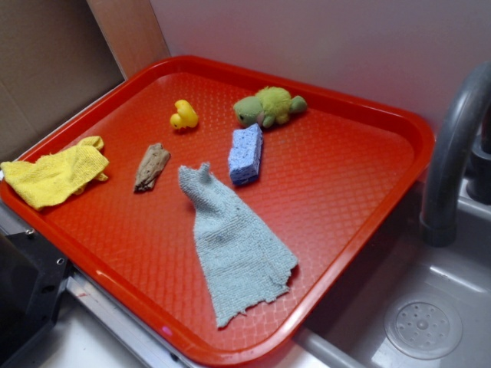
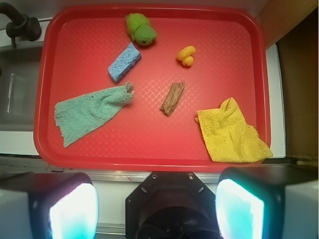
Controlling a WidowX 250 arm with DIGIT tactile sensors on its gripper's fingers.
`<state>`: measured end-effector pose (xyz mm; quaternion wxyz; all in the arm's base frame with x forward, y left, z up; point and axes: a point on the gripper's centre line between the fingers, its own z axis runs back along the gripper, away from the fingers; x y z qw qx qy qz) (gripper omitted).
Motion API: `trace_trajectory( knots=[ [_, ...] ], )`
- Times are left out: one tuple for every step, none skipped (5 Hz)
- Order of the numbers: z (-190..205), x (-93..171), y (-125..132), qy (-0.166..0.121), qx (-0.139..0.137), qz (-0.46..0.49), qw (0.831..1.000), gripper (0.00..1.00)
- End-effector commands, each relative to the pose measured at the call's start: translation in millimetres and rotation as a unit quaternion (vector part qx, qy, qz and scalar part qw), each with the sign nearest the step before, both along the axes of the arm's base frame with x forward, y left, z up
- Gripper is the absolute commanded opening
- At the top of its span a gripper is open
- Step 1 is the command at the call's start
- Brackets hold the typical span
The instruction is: Grab the wood chip.
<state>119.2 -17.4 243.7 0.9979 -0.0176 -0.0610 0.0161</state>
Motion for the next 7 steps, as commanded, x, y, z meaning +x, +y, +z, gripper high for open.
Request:
trace_trajectory(
  knots=[
    [0.0, 0.0, 0.0, 0.0, 0.0, 0.0, 1.0, 1.0],
    [-50.0, 47.0, 33.2, 0.032, 0.051, 0.111, 0.992, 1.0],
    [-97.4, 76.7, 58.8, 0.028, 0.076, 0.191, 0.978, 1.0],
    [-136.5, 101.1, 61.0, 0.005, 0.058, 0.259, 0.964, 1.0],
    [-159.5, 101.3, 61.4, -0.005, 0.045, 0.293, 0.955, 1.0],
    [-181.2, 90.6, 68.1, 0.004, 0.038, 0.287, 0.957, 1.0],
    [-199.6, 86.9, 70.7, 0.012, 0.017, 0.254, 0.967, 1.0]
  ],
)
